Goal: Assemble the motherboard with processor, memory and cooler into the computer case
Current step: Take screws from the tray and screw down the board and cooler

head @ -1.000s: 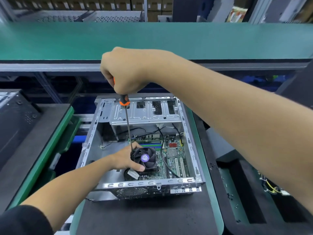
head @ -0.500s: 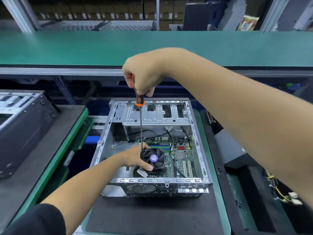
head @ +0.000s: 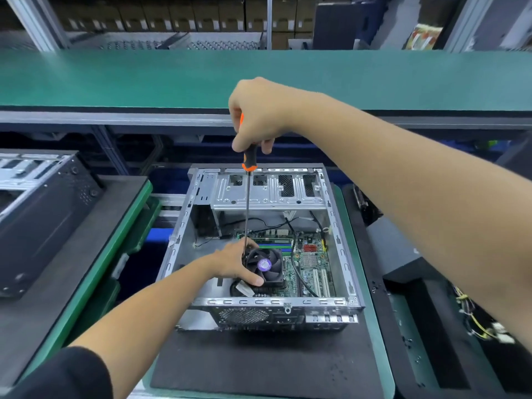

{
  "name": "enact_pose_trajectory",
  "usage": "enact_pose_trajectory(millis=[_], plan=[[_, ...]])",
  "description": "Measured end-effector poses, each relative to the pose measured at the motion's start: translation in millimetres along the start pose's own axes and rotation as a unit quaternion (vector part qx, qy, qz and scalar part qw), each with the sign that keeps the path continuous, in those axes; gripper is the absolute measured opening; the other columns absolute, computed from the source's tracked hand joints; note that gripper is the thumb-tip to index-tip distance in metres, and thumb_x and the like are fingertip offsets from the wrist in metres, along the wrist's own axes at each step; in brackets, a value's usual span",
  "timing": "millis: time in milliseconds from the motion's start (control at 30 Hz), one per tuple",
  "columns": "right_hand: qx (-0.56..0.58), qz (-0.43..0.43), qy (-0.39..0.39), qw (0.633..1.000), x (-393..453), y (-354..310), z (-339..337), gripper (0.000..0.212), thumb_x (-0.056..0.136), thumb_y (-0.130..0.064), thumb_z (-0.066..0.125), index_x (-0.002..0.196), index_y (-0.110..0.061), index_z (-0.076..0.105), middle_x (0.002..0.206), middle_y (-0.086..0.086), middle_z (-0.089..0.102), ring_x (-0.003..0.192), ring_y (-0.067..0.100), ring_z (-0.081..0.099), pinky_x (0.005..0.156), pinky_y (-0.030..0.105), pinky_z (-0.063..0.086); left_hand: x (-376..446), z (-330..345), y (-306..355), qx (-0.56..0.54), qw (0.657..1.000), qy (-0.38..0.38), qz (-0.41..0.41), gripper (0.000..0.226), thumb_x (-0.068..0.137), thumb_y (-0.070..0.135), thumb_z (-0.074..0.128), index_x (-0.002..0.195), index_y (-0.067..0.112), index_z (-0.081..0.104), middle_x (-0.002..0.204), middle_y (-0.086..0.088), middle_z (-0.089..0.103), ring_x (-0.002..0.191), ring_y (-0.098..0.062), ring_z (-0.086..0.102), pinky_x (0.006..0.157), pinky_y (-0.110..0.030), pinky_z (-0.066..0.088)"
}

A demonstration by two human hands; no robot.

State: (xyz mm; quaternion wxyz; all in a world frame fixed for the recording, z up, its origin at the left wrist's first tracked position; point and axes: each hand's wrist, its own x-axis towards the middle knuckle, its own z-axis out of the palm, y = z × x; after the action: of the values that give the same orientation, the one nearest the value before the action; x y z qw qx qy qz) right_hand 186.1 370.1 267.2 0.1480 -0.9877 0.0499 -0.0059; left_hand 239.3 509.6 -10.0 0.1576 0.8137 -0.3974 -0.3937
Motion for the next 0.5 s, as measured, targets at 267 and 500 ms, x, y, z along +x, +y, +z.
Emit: enact_pose_trajectory(millis=[267,500], plan=[[0.019,0.026,0.075,0.997,-16,2,-25,0.018,0.071,-0.018,0.067,0.062,-0.006,0.057,0.047,0.003,0.063,0.04,0.012,0.062,0.037,0.015,0.043,-2,-18,32,0.013,0.982,0.147,0.115,0.037,0.078,0.047,0.07,0.111,0.036,0.056,0.114,0.013,0.054,0.115,-0.011,0.043,0.098,-0.036,0.025],[-0.015,0.032,0.05,0.998,-29,3,-27,0.02,0.069,-0.018,0.063,0.055,-0.009,0.051,0.037,-0.002,0.055,0.039,0.015,0.058,0.039,0.014,0.039,-1,-5,57,0.01,0.98,0.1,0.17,0.005,0.079,0.025,0.075,0.08,0.021,0.072,0.085,0.015,0.065,0.081,0.002,0.06,0.077,-0.016,0.047]])
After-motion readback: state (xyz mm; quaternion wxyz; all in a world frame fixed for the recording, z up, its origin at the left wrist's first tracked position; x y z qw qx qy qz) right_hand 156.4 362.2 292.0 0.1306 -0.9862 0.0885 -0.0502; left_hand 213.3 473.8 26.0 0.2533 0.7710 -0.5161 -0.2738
